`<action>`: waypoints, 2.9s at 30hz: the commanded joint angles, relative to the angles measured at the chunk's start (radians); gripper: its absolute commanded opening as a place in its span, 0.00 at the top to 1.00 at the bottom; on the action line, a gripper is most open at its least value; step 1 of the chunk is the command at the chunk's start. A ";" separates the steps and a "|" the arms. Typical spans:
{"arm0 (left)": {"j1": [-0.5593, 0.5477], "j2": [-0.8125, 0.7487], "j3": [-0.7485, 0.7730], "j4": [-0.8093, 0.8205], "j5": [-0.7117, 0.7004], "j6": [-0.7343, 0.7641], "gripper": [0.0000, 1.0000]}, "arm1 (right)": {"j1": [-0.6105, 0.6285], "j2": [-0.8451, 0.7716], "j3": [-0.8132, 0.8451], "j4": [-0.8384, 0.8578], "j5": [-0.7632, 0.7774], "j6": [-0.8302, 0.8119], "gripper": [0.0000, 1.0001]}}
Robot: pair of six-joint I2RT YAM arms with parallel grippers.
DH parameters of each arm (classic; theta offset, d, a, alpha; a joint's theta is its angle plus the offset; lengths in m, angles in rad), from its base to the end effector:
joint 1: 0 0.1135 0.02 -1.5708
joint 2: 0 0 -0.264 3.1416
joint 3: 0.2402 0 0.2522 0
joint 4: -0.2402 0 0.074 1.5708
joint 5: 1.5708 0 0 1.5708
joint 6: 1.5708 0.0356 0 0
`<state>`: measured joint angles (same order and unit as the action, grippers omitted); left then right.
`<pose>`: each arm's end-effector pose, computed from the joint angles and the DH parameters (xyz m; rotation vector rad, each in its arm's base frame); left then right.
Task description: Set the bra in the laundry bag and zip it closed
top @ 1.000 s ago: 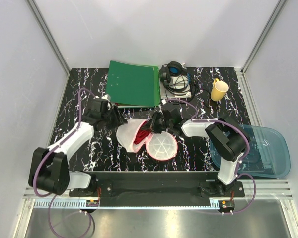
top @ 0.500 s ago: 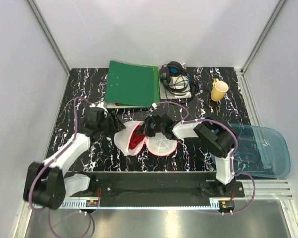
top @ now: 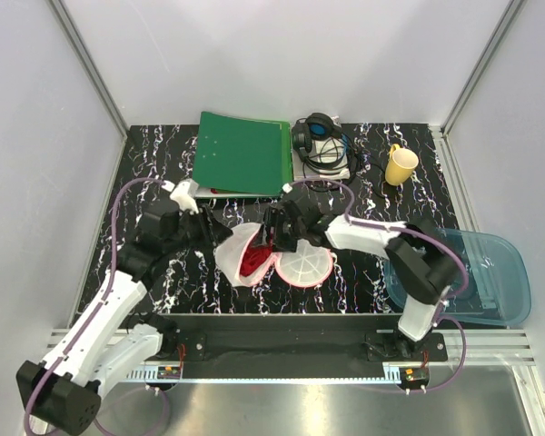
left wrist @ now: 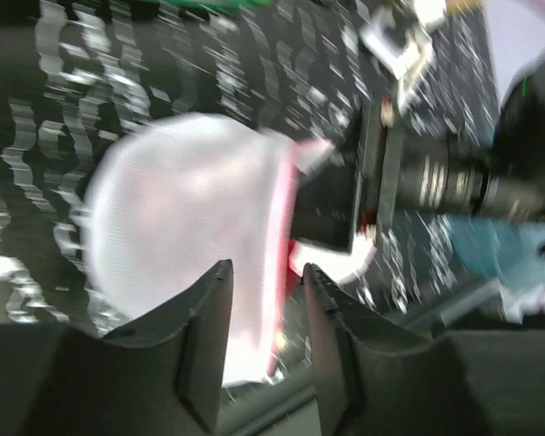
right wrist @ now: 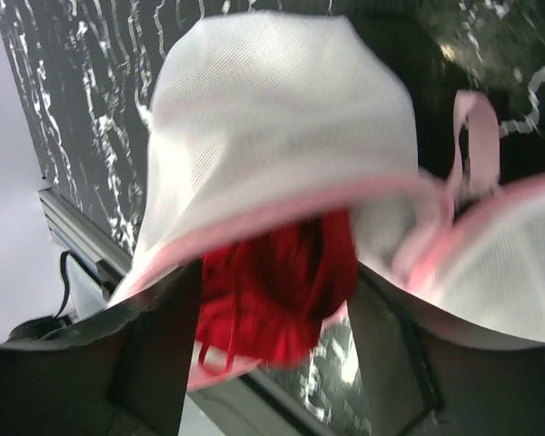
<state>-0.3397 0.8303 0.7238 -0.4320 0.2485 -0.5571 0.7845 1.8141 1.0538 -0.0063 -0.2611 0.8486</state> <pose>0.1715 -0.0699 0.2863 -0.0832 2.1927 -0.7848 0.2628 0.2753 0.1692 -0.0613 2.5838 1.0318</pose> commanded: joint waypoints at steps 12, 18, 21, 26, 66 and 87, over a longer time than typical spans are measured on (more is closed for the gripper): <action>-0.499 0.240 0.187 -0.013 -0.280 0.028 0.82 | 0.002 -0.484 -0.202 -0.520 0.448 0.126 0.21; -0.527 0.384 0.245 -0.011 -0.339 0.057 0.82 | 0.002 -0.478 -0.290 -0.584 0.525 0.213 0.25; -0.542 0.453 0.265 -0.011 -0.354 0.075 0.81 | 0.002 -0.432 -0.296 -0.601 0.549 0.219 0.31; -0.561 0.556 0.301 -0.011 -0.370 0.094 0.81 | 0.002 -0.365 -0.276 -0.578 0.576 0.211 0.34; -0.473 0.635 0.305 0.053 -0.230 0.158 0.42 | 0.005 -0.814 0.028 -0.860 0.444 -0.115 1.00; -0.800 0.377 0.106 0.535 -0.216 0.372 0.01 | 0.005 -0.794 0.190 -0.923 0.319 -0.112 1.00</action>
<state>-1.1332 1.1473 0.7925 -0.0425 0.0811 -0.2344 0.7856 1.0252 1.1900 -0.9257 0.0982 0.7334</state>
